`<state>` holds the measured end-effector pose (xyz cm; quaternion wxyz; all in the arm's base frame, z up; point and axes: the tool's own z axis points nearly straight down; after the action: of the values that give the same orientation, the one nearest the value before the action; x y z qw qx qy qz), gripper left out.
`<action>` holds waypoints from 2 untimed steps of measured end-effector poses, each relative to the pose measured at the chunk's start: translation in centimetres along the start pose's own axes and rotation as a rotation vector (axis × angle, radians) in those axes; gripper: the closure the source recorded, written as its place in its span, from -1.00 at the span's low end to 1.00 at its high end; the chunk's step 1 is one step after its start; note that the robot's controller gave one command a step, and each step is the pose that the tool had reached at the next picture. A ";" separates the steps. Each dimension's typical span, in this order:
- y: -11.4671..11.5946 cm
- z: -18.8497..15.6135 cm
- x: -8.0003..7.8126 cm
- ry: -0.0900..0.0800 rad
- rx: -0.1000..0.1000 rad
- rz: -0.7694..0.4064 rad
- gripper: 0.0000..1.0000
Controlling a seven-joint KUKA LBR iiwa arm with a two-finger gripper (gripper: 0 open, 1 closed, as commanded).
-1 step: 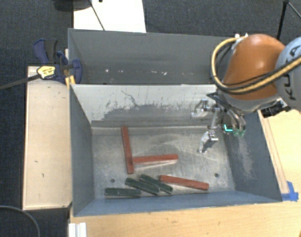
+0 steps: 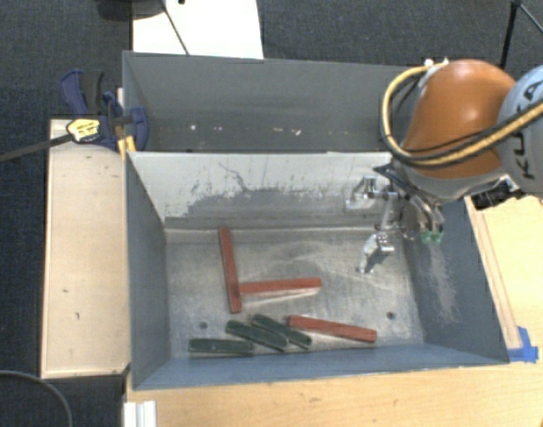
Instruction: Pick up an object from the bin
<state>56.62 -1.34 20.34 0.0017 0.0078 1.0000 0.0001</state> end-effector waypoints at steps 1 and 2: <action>2.4 4.7 1.2 -0.003 0.000 -0.108 -1.00; 9.1 4.8 2.9 -0.001 -0.004 -0.192 -1.00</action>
Offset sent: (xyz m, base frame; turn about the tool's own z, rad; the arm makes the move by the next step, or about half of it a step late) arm -0.0273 0.0867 -0.0495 -0.1854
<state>53.90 7.82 15.53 0.0022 -0.0883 0.9961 0.0020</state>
